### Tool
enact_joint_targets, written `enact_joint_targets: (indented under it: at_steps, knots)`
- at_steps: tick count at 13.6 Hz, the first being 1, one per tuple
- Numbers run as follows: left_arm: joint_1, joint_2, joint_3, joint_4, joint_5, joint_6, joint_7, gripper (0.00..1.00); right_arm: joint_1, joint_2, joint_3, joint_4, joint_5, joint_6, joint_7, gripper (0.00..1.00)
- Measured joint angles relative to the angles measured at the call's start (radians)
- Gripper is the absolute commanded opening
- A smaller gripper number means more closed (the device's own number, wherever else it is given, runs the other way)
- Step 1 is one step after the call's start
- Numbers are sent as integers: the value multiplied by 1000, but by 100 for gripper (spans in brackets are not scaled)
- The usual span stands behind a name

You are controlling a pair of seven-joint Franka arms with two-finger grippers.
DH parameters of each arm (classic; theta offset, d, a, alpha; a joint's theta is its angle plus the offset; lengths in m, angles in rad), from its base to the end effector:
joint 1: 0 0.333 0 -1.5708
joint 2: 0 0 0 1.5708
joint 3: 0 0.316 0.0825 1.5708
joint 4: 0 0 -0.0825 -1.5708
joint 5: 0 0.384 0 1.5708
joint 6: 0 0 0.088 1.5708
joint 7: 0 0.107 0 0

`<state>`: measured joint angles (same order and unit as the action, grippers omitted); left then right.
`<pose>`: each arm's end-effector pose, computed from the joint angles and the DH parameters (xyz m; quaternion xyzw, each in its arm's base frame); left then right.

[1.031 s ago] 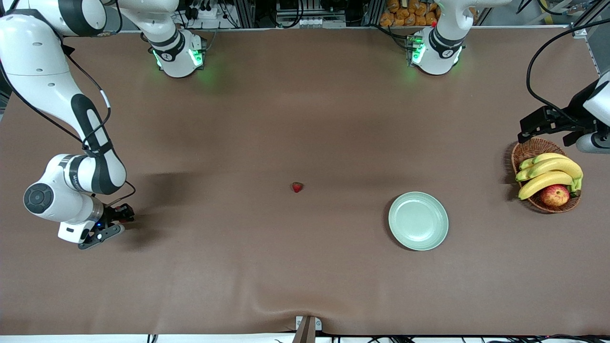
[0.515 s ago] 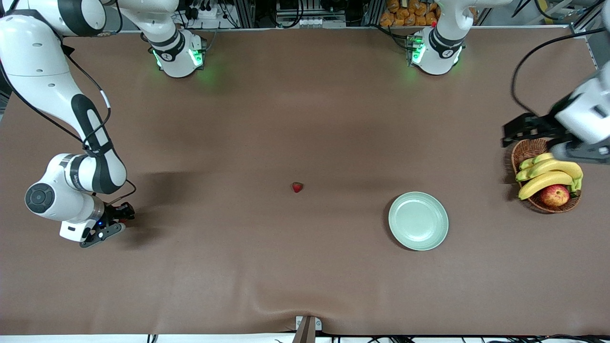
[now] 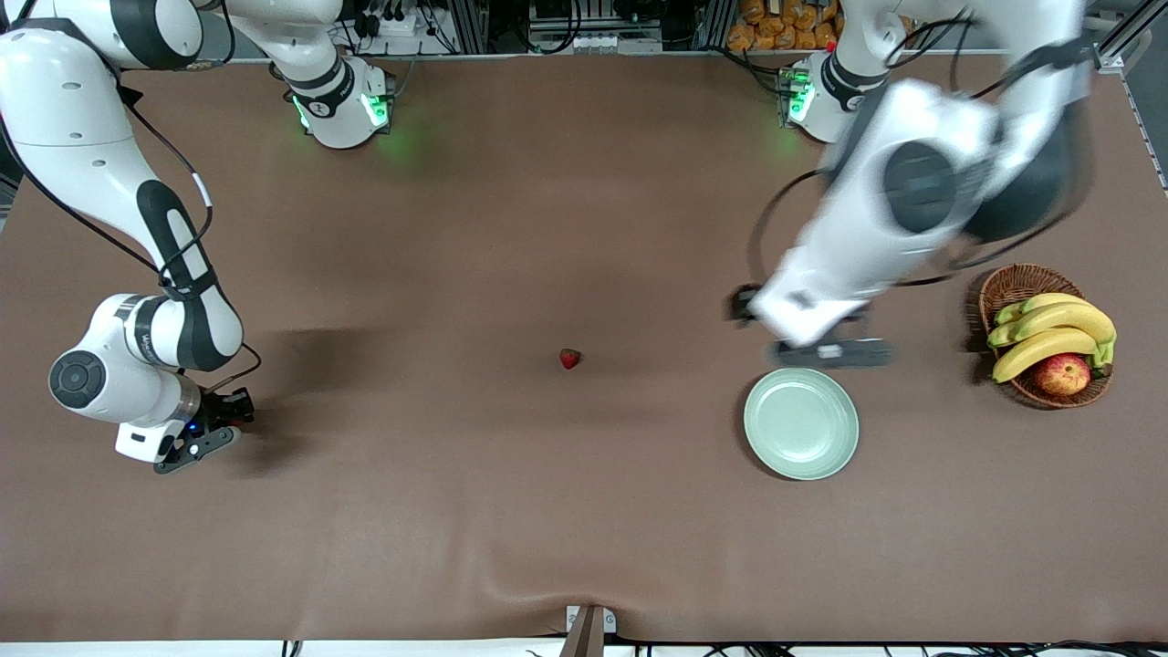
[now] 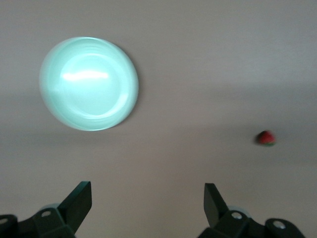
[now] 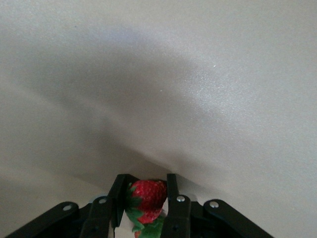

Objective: Collect all strawberries into plate

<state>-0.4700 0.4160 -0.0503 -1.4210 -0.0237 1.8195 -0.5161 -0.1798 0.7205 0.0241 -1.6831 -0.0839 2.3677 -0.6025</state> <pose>0.5930 -0.3357 0.4591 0.9997 0.0030 -0.0181 0.0146 0.6655 -0.1070 0.1775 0.9683 0.2484 -0.0241 0.0128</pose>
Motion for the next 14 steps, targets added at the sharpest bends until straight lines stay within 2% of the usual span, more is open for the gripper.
enact_joint_targets:
  at_steps: [2,4,8,10,12,14]
  knots:
    - [-71,94,1,-1,0,157,-92,100,0,-4,7,5,0,-5,-2,20]
    - [-107,180,4,0,0,310,-115,100,1,-11,32,15,10,-10,1,20]
    - [-189,330,22,9,13,559,-119,100,46,-57,68,29,166,-164,79,18]
    - [-279,395,86,18,21,624,-142,100,83,-82,70,30,187,-202,149,16]
    - [-384,459,174,45,22,638,-160,100,118,-95,72,30,189,-229,216,16]
    - [-464,513,233,71,23,652,-167,100,151,-101,73,30,204,-263,283,16]
